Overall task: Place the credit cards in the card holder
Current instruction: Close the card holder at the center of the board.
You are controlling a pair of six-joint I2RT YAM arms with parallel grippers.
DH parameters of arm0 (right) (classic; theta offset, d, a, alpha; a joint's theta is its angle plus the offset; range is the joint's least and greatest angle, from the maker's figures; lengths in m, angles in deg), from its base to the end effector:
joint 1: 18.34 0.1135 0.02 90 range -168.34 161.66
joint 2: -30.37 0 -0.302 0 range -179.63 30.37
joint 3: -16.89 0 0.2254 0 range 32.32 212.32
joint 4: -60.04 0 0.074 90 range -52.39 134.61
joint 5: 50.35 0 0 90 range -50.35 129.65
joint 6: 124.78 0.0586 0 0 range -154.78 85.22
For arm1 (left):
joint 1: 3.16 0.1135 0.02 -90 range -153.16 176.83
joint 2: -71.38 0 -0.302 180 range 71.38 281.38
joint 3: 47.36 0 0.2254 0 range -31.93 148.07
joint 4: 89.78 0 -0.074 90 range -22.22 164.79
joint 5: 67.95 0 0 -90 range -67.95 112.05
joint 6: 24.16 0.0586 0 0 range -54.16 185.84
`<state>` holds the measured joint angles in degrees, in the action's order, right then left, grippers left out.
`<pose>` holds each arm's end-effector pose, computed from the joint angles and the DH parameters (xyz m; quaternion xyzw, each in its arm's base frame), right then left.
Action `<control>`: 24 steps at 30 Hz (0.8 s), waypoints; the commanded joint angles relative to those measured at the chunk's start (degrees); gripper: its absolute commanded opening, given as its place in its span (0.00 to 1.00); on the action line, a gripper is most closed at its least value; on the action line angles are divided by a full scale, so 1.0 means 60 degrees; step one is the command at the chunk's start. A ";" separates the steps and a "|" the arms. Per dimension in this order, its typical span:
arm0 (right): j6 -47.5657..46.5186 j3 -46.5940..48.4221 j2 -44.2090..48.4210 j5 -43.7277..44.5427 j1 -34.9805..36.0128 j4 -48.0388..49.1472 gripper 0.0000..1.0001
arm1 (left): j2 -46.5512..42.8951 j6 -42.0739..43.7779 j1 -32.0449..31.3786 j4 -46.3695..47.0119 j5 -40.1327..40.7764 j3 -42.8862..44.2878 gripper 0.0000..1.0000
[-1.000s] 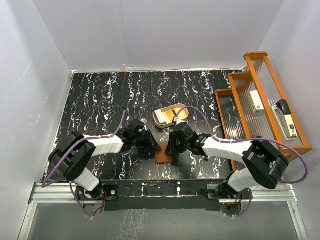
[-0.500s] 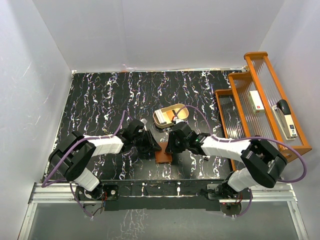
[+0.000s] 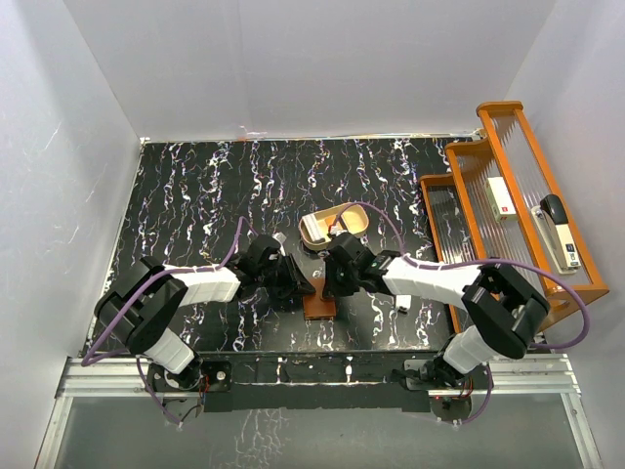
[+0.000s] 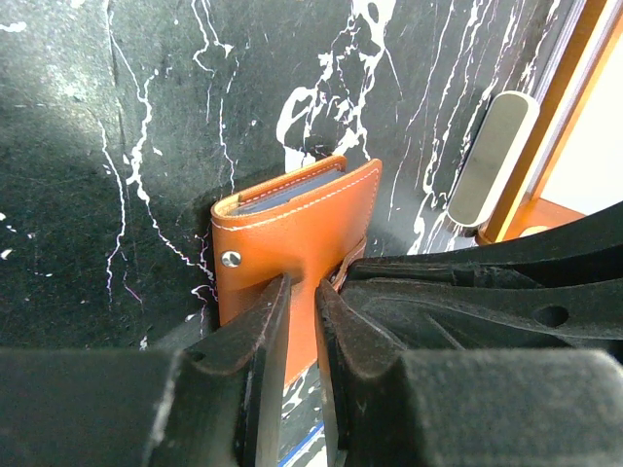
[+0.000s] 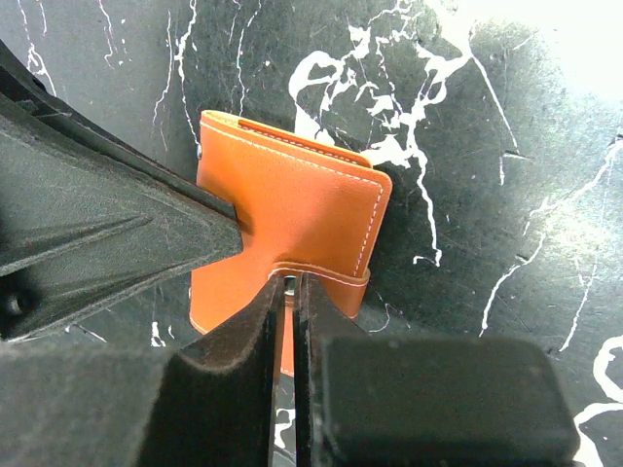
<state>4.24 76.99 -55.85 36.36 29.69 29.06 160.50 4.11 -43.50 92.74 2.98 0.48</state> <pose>0.1810 0.2063 0.2044 -0.0834 0.9551 0.2149 0.1863 0.2053 -0.1995 0.1858 -0.0946 0.8871 -0.4255 0.1520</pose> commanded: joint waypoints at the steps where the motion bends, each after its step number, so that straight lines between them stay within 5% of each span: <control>1: -0.0383 -0.0026 -0.0725 0.1008 0.0372 -0.0865 0.05 | 0.0345 0.0056 -0.0227 -0.0816 0.0100 -0.0432 0.17; 16: -0.0468 0.0316 -0.1416 0.1542 0.0908 -0.1525 0.03 | -0.0478 -0.0067 -0.0234 -0.1211 0.0585 -0.0468 0.18; 24: -0.0753 0.1416 -0.0486 0.1865 0.0916 -0.2080 0.12 | -0.2765 0.0406 -0.0235 -0.3276 0.2008 0.0045 0.36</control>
<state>1.42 83.41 -59.04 44.56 34.69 21.47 152.24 3.95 -44.62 84.52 8.51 -0.86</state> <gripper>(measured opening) 0.081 0.322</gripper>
